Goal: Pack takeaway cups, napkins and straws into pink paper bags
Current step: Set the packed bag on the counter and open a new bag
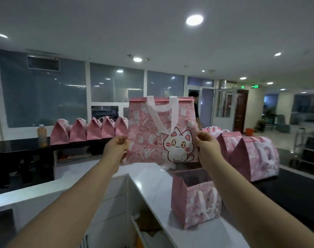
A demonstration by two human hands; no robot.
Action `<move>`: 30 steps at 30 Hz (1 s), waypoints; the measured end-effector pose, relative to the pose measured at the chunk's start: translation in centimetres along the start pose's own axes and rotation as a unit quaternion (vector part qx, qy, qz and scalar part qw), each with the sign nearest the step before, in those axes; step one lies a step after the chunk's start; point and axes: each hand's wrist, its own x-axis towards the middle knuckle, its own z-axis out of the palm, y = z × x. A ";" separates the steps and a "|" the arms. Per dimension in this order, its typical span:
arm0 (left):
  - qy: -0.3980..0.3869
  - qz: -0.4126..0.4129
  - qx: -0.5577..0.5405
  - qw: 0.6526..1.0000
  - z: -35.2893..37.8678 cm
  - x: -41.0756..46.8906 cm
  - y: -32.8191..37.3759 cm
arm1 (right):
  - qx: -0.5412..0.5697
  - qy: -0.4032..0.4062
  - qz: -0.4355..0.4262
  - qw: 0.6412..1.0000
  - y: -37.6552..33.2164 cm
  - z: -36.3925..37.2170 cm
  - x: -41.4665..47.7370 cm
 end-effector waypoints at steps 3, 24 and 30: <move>-0.034 0.010 -0.036 0.999 5.1 2.9 -0.4 | -0.040 0.049 -0.024 0.998 -1.2 -2.5 2.8; -0.297 -0.004 -0.092 0.950 45.7 1.4 -8.0 | -0.206 0.325 -0.102 0.917 -5.9 -34.3 10.0; -0.361 -0.065 -0.089 0.926 52.0 -2.7 -16.2 | -0.260 0.436 -0.061 0.859 -2.4 -41.8 8.2</move>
